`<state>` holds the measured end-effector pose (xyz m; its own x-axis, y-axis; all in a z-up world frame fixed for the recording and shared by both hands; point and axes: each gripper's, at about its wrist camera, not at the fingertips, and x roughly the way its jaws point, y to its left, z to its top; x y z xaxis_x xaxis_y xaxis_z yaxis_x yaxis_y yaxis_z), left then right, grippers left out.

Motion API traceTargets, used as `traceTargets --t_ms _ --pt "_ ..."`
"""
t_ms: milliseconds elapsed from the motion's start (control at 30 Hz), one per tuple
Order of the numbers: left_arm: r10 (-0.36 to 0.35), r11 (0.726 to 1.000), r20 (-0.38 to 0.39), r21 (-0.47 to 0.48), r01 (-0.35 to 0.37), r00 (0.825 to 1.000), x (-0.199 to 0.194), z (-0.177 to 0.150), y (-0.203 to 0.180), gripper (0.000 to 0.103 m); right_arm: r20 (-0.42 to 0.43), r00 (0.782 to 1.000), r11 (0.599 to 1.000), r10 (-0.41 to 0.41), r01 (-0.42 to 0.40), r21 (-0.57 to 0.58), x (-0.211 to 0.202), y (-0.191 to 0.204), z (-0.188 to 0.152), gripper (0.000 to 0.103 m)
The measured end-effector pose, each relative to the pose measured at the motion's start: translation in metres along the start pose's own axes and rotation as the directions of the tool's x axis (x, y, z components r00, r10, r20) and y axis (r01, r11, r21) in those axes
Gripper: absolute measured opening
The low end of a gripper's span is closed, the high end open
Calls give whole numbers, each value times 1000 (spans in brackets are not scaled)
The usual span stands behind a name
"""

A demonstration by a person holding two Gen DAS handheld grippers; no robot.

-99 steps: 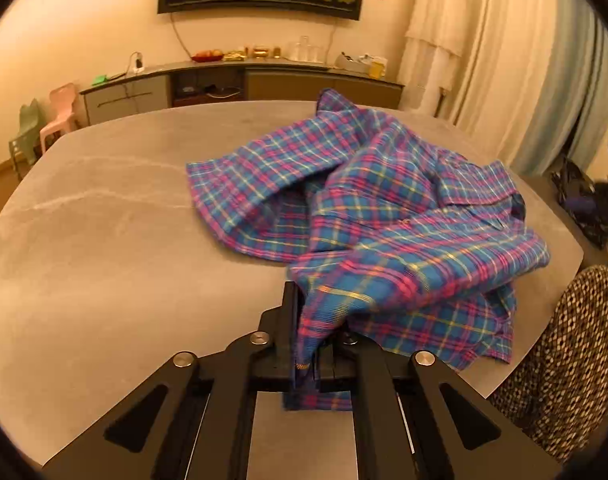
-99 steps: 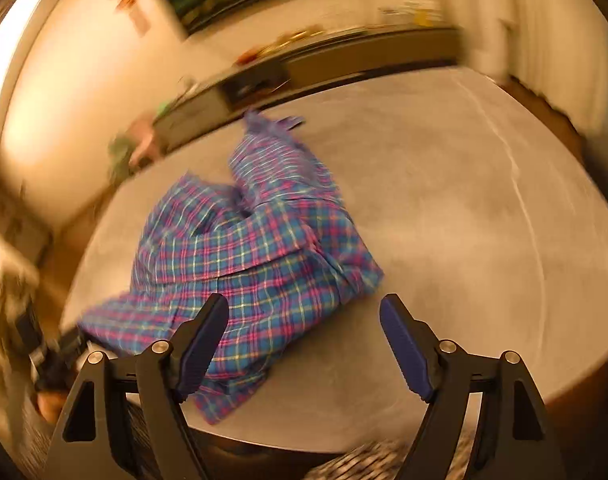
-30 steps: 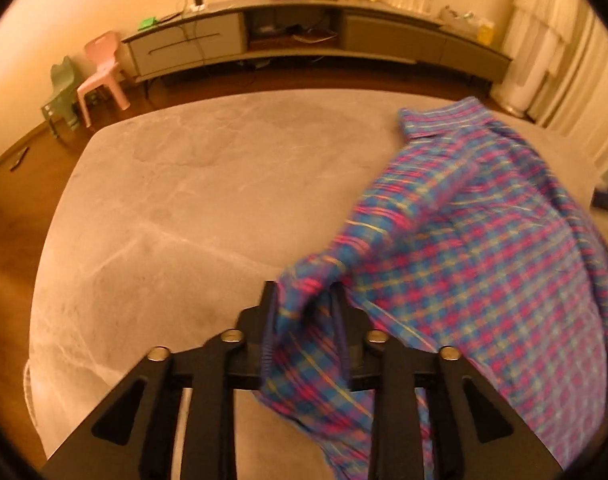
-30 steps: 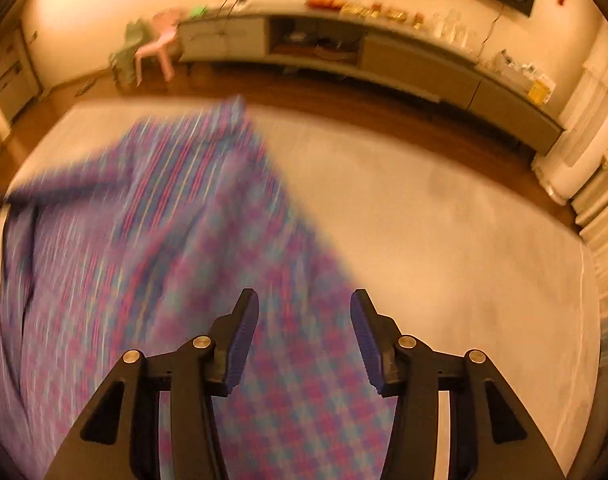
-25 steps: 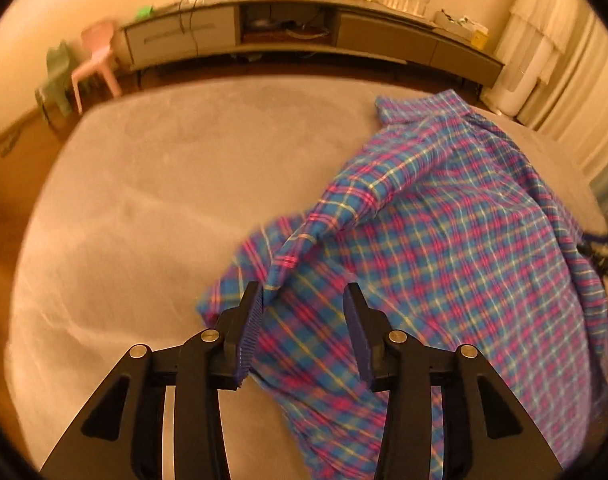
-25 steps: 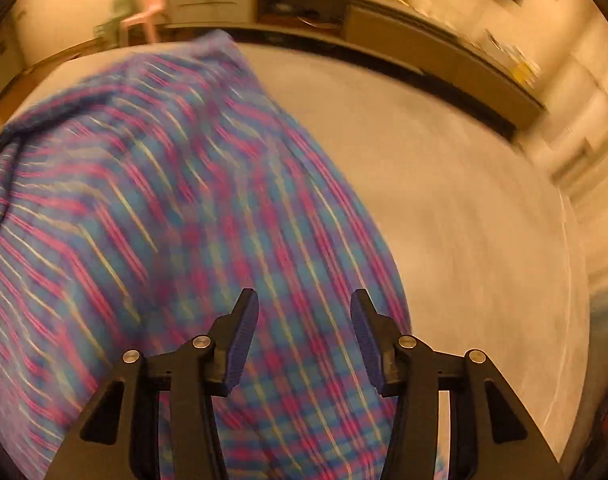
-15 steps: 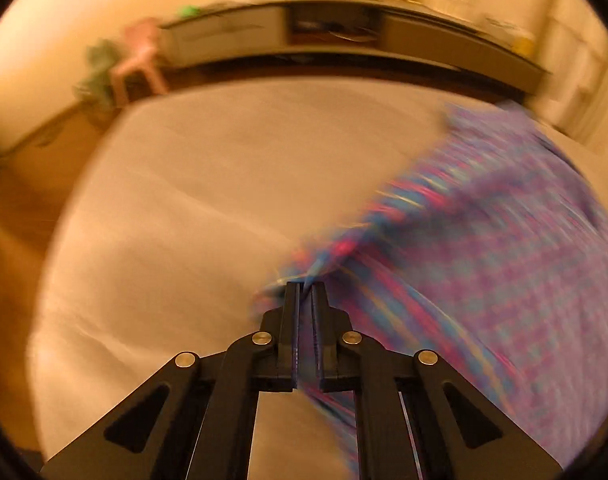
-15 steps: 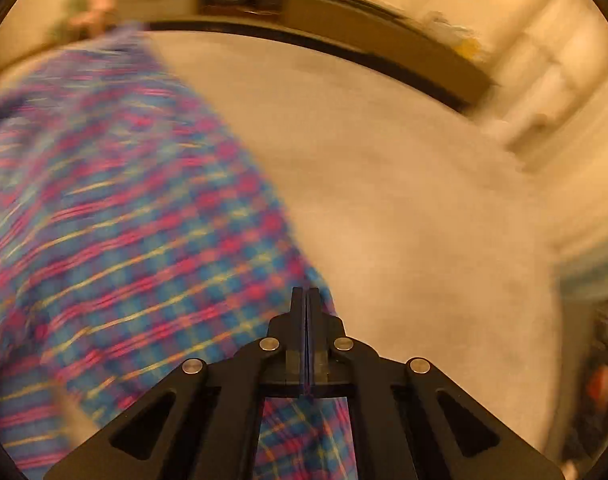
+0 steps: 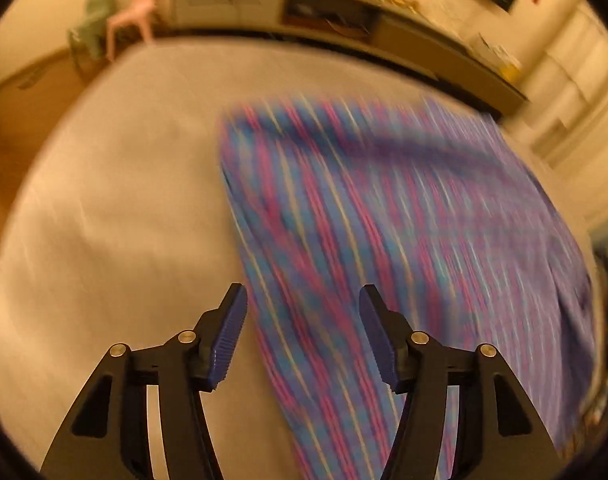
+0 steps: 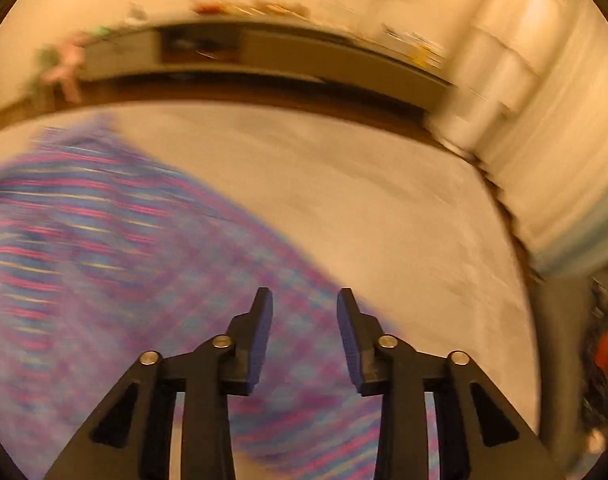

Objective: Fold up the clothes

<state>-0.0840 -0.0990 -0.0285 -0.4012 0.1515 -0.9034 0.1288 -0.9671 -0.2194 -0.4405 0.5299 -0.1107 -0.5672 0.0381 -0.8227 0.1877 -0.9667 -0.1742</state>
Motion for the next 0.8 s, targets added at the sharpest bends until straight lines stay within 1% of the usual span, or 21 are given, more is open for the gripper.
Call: traceTargets --t_ms 67,100,133,200,267,300,333,367,400,433,500,533,567,600,633,700,733,767,800 --pt "-27 1000 -25 4 27 999 -2 -26 -9 63 16 992 992 127 -127 -24 -20 40 2 46" --pt "-25 999 -37 22 26 999 -2 -36 -15 63 22 981 981 190 -189 -37 -30 60 3 47" --pt "-20 999 -49 43 22 999 -2 -47 -21 63 18 969 968 247 -246 -57 -35 76 3 47" --pt "22 998 -46 63 -19 999 -1 -60 -28 65 7 936 930 353 -349 -117 -51 114 -5 50" --pt "49 997 -50 67 -46 998 4 -69 -31 65 -22 917 898 399 -396 -193 -61 146 -21 62" --pt "64 995 -16 83 -62 998 3 -72 -33 65 -38 907 879 420 -417 -230 -65 162 -30 62" --pt "73 993 0 94 -73 997 2 -74 -34 61 -54 905 870 421 -420 -259 -66 173 -42 62" --pt "84 992 17 95 -85 996 2 -77 -34 36 -70 904 860 421 -422 -288 -67 184 -54 62" --pt "88 992 23 91 -89 996 1 -77 -31 17 -93 905 857 416 -424 -292 -63 188 -65 62" --pt "90 992 27 86 -92 996 0 -76 -28 4 -116 905 855 410 -426 -295 -59 192 -77 62" --pt "100 993 44 54 -102 994 -7 -73 -13 5 -156 905 861 396 -425 -281 -46 187 -89 53" --pt "124 991 61 41 -127 990 -13 -70 -4 4 -174 910 868 376 -411 -278 -40 184 -93 42" --pt "152 987 79 28 -155 985 -19 -66 5 4 -191 915 876 354 -397 -276 -34 181 -97 37" --pt "188 982 94 2 -189 978 -25 -61 19 4 -199 925 888 322 -369 -277 -26 176 -100 37" --pt "228 974 106 -26 -227 968 -31 -55 32 4 -202 931 898 303 -350 -267 -20 168 -100 36" --pt "337 939 119 -111 -325 934 -47 -43 70 4 -209 941 917 267 -315 -246 -8 151 -100 36" --pt "359 927 116 -159 -339 926 -56 -39 87 3 -208 945 926 252 -298 -232 -5 143 -98 36" --pt "324 934 111 -197 -299 939 -63 -37 97 4 -206 949 935 237 -281 -217 -3 134 -96 36" --pt "234 953 103 -220 -207 967 -69 -39 100 6 -206 953 943 222 -263 -202 0 126 -95 36"
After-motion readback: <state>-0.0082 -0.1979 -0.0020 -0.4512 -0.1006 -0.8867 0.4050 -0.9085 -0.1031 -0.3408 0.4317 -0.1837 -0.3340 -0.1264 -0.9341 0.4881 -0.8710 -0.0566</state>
